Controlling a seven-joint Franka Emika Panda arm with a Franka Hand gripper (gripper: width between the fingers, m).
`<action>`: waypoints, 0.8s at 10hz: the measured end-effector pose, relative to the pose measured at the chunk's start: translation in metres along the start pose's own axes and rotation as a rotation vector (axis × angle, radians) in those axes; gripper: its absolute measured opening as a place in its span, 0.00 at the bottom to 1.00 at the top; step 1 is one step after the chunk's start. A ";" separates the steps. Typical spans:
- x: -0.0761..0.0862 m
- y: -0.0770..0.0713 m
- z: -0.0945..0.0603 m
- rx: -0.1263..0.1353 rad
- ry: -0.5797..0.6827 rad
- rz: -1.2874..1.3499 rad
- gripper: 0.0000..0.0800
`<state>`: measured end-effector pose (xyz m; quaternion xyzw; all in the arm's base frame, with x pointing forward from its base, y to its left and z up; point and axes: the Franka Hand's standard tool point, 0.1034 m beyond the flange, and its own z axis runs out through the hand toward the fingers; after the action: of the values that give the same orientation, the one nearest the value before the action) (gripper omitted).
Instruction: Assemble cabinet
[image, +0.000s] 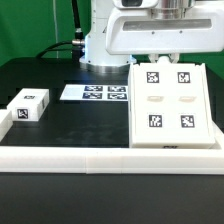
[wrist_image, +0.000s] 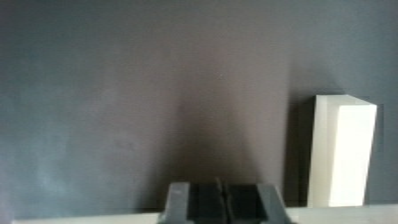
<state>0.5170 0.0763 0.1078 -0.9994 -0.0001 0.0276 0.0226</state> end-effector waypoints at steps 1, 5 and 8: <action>0.006 0.000 -0.010 0.000 -0.010 0.001 0.00; 0.011 -0.002 -0.016 0.000 -0.026 0.000 0.00; 0.022 0.003 -0.024 0.001 -0.032 -0.015 0.00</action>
Offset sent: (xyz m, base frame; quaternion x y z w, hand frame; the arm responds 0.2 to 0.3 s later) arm 0.0000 0.0000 0.0000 0.0000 0.0000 0.0000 1.0000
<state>0.5403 0.0723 0.1301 -0.9987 -0.0082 0.0435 0.0235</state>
